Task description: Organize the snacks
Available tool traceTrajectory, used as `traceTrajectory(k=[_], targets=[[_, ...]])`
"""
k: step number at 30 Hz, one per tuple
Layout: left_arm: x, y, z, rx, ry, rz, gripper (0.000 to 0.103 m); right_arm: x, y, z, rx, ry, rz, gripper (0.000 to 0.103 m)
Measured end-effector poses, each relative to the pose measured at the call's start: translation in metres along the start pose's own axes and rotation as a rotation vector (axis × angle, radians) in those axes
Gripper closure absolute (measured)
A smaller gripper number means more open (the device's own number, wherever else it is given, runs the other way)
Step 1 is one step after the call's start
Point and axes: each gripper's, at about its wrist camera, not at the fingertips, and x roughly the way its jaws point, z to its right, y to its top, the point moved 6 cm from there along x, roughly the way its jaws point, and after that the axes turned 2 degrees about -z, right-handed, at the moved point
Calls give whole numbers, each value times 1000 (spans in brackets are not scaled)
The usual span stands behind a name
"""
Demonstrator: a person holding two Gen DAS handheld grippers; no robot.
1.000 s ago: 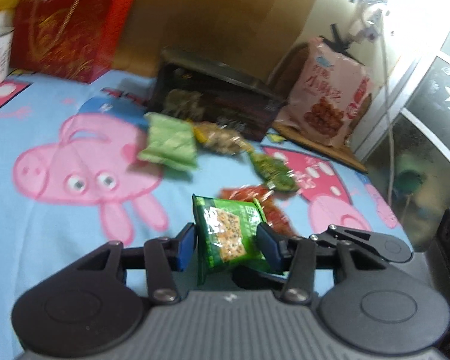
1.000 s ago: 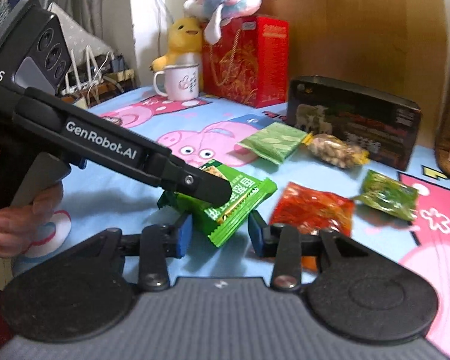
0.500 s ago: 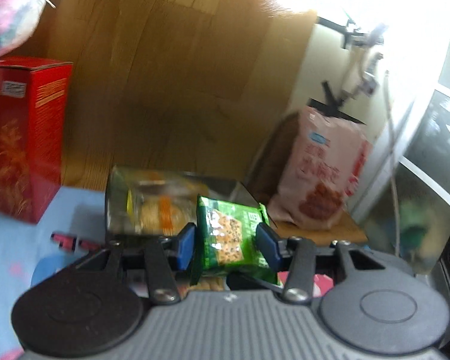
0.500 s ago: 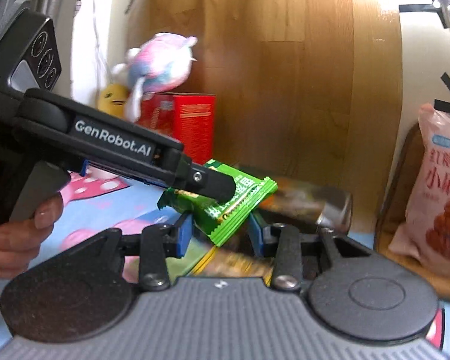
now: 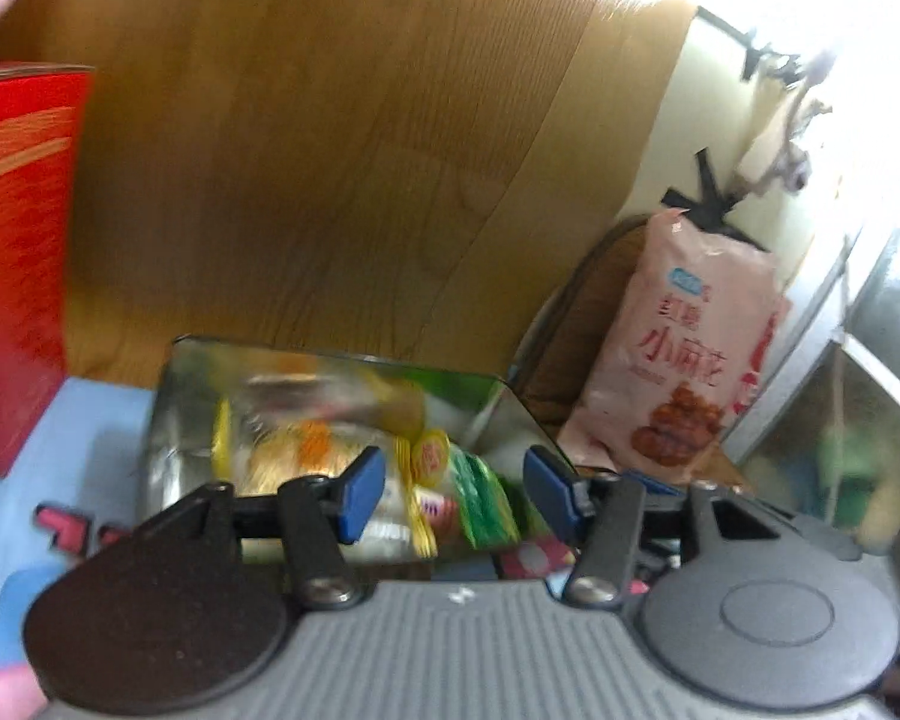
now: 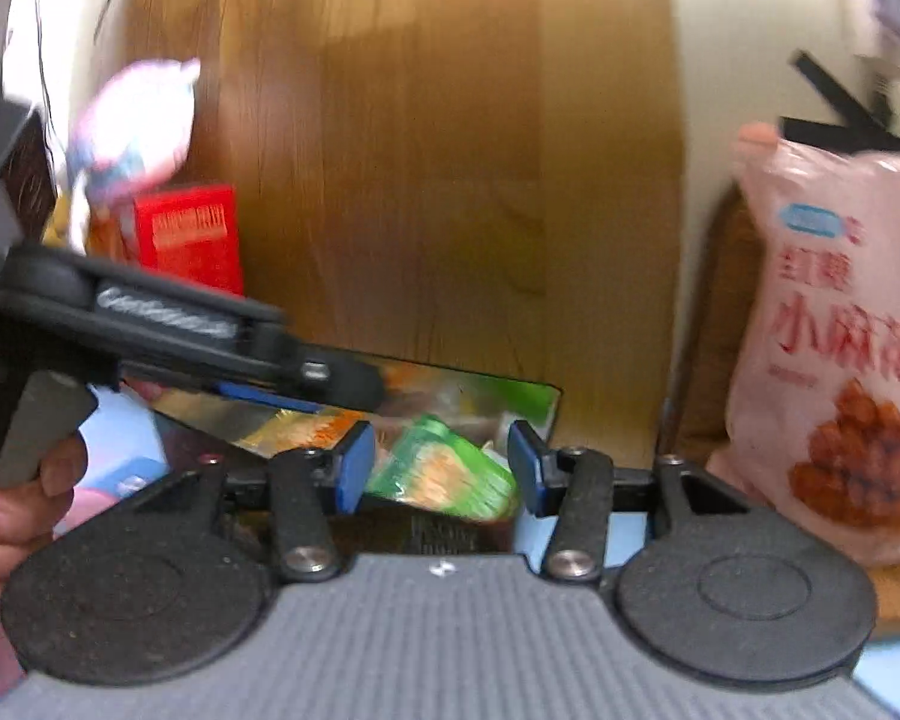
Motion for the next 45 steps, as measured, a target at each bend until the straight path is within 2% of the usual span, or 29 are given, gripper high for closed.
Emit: traceTrajectory(k=[3,8,9,11,12,15,16,18,20,21,22,23,24,26,27,28,29,30,32,35,36,41,45], targets=[[-30,-26,0,-14,-42,-23,50,-27,-25,10,81,24,-42,51],[-48,-87,2,-60,-70,-137,50,-38,-78,7,156,63,-218,51],[-48,-100,4,-59,-66,-164,50,-37,-86,4,163,61,-234,49],[-46,-125,8,-52,-49,-205,50,-42,-91,-4,172,72,-201,50],[-48,-134,10,-49,-43,-207,50,-44,-92,-7,178,88,-200,50],[-54,-147,15,48,-14,-134,48,-49,-95,-6,231,102,-196,50],[-55,-150,15,70,-4,-112,48,-52,-97,-3,250,90,-194,49],[-56,-152,18,101,22,-95,49,-58,-96,3,259,32,-177,40],[-53,-152,22,143,72,-86,47,-67,-98,13,235,-101,-172,24],[-52,-152,25,165,104,-79,44,-71,-100,18,217,-158,-176,22],[-52,-153,26,175,131,-75,34,-73,-101,23,202,-209,-186,18],[-52,-153,26,177,155,-72,30,-75,-103,27,196,-238,-197,13],[-51,-153,26,179,179,-71,29,-77,-103,28,193,-237,-199,11],[-50,-152,26,189,243,-71,24,-79,-104,27,168,-233,-221,0],[-50,-152,24,199,297,-74,20,-77,-105,24,130,-242,-240,0],[-48,-153,23,197,347,-84,9,-74,-106,20,83,-253,-262,0],[-48,-153,20,181,378,-91,2,-72,-106,16,43,-268,-276,0],[-49,-152,17,161,389,-92,0,-71,-106,14,28,-277,-271,0],[-48,-149,12,144,411,-88,0,-70,-106,15,36,-280,-272,0],[-39,-142,7,192,452,-118,0,-73,-107,21,65,-277,-271,0],[-35,-140,7,196,444,-120,0,-73,-106,22,67,-277,-271,0],[-12,-123,-2,160,498,-97,0,-68,-103,27,73,-285,-276,0],[-8,-118,-7,169,477,-92,0,-61,-100,33,84,-303,-278,0]])
